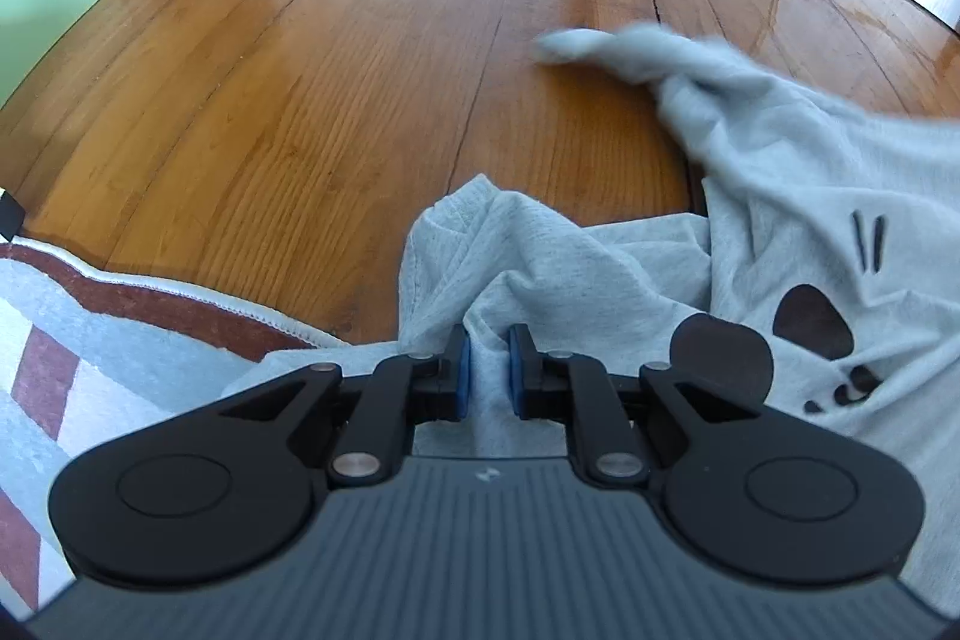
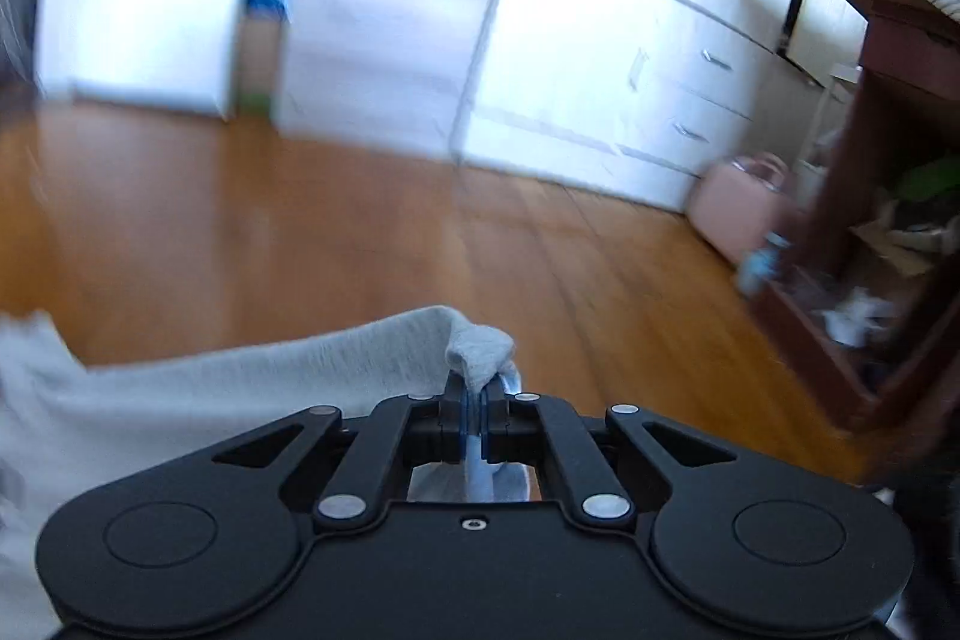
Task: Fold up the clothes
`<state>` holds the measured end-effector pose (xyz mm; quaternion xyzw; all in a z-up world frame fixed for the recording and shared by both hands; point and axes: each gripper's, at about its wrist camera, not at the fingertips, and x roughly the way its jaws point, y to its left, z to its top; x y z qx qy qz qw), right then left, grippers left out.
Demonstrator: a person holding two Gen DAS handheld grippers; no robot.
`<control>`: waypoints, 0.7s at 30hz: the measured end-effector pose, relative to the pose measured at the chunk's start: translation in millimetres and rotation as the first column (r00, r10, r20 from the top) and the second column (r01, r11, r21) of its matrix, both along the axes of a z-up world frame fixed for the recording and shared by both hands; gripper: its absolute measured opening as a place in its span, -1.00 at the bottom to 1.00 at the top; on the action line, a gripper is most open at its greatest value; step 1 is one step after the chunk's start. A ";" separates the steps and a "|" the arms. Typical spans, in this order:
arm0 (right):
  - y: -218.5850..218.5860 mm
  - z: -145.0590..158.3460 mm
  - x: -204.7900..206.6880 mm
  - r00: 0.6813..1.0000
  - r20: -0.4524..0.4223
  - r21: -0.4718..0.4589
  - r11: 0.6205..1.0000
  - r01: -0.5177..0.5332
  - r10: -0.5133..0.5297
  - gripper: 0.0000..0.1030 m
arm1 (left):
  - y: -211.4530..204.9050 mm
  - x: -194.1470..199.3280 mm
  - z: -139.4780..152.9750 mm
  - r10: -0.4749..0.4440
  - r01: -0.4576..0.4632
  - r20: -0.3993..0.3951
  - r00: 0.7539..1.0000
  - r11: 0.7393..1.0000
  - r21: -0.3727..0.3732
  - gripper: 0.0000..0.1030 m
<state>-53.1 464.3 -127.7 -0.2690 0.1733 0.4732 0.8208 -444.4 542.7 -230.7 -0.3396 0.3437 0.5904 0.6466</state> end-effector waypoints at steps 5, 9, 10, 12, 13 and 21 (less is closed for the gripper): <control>-1.0 -46.5 23.3 0.995 -0.026 -0.109 0.990 0.089 -0.093 -0.92 | -1.7 -9.9 3.5 0.020 -0.020 0.031 0.999 1.000 0.008 -0.74; -15.9 -46.8 21.5 0.996 0.017 -0.108 0.990 0.086 -0.084 -0.94 | -6.5 -7.8 13.6 -0.015 0.014 0.016 1.000 0.998 0.066 -0.84; -21.0 -37.7 18.6 0.996 0.036 -0.085 0.992 0.090 -0.087 -0.94 | -11.0 -5.0 20.4 -0.028 0.029 -0.004 1.000 0.994 0.103 -0.84; -33.6 -15.1 20.8 0.990 0.017 -0.022 0.990 0.139 -0.139 -0.95 | -18.1 -3.3 32.0 -0.049 0.049 -0.001 0.999 0.988 0.146 -0.84; -39.6 -11.9 22.6 0.985 0.014 -0.023 0.985 0.170 -0.170 -0.94 | -21.1 -3.6 37.2 -0.058 0.056 0.012 0.998 0.986 0.160 -0.84; -73.0 -52.9 36.2 0.967 -0.056 -0.355 0.910 0.215 -0.250 -0.93 | -31.2 -27.4 40.3 -0.069 0.064 0.249 0.966 0.998 0.029 -0.84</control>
